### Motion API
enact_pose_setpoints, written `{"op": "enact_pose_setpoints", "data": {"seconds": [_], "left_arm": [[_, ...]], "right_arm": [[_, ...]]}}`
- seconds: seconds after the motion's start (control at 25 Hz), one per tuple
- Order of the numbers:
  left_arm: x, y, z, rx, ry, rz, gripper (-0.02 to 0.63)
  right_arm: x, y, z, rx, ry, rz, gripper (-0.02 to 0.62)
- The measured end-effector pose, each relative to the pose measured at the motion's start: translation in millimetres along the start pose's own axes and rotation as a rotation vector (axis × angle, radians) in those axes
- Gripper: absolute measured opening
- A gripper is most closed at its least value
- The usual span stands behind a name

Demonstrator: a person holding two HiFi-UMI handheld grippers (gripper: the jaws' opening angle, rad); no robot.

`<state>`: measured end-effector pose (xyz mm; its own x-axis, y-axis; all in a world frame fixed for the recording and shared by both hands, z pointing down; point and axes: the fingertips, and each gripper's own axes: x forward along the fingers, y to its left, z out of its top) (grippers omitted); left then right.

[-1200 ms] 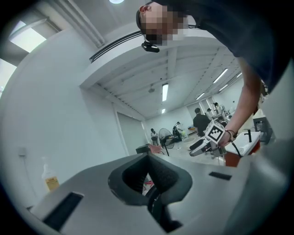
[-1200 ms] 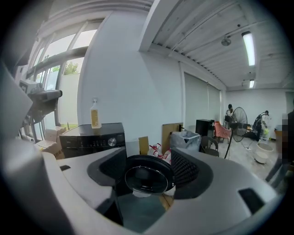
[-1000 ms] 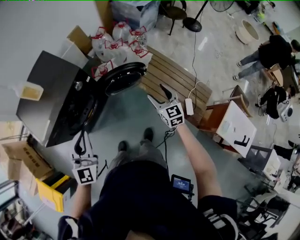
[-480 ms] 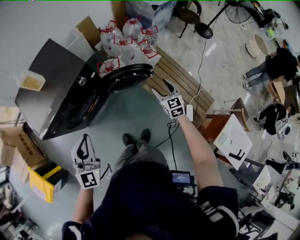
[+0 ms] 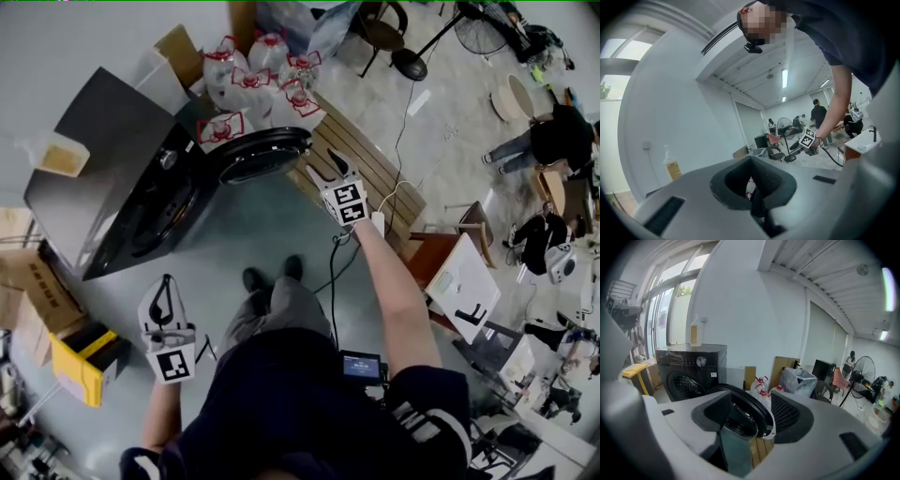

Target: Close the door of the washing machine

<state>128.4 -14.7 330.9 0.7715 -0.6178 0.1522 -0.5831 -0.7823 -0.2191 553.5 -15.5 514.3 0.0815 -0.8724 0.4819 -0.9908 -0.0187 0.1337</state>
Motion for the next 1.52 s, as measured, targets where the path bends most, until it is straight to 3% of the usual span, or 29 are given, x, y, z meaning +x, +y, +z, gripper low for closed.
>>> {"op": "enact_pose_setpoints", "data": {"seconds": [0.24,0.76,1.52], "left_arm": [[11,1,-11,0.005,0.061,0.061,0.023],[60,-34,-38,-0.002,0.241,0.289,0.024],[75,-41,-82,0.053,0.421,0.377,0.023]], "right_arm": [[48,-26,-32,-0.079,0.068,0.082,0.279],[191,-100,-145,-0.240,0.223,0.348,0.259],[288,-116,-234,-0.413,0.389,0.589,0.152]]}}
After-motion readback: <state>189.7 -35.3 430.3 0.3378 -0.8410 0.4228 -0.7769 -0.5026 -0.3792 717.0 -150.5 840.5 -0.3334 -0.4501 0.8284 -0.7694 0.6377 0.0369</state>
